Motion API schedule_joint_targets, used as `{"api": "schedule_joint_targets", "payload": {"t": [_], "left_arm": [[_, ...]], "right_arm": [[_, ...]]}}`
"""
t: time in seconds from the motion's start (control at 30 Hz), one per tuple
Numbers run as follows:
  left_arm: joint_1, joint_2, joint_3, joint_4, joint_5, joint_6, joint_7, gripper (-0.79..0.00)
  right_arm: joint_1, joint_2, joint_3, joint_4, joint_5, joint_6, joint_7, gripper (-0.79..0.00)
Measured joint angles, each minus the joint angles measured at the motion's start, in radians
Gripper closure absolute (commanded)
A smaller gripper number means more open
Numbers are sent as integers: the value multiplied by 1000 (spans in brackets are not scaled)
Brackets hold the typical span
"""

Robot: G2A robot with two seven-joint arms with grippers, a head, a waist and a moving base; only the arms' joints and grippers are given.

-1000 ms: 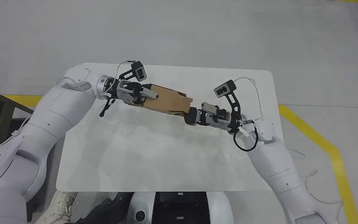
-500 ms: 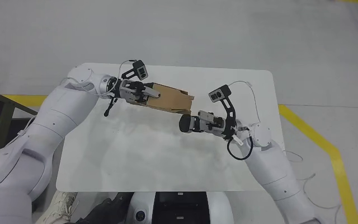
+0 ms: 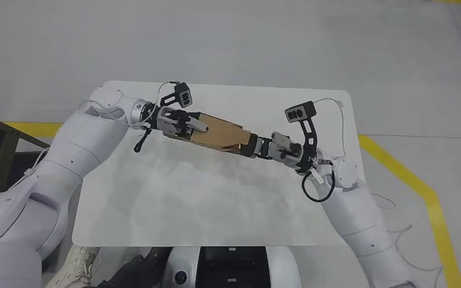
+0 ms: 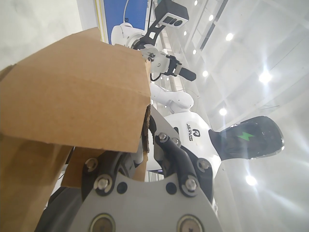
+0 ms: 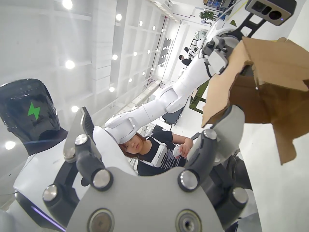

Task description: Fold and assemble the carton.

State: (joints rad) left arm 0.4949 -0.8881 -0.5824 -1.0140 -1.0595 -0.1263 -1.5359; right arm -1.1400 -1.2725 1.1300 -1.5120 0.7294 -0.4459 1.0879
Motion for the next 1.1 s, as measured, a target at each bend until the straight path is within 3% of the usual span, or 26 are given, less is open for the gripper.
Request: {"api": "schedule_joint_targets", "payload": {"t": [0.83,1.1], "left_arm": [[4,-40,7,-36,104,17,0,0],[9,-39,-12,-17,84,16,0,0]], "right_arm": [[86,-23,-119,-40,-159,95,-101,-785],[38,-13,-72,-100,-149,41,-96,-785]]}}
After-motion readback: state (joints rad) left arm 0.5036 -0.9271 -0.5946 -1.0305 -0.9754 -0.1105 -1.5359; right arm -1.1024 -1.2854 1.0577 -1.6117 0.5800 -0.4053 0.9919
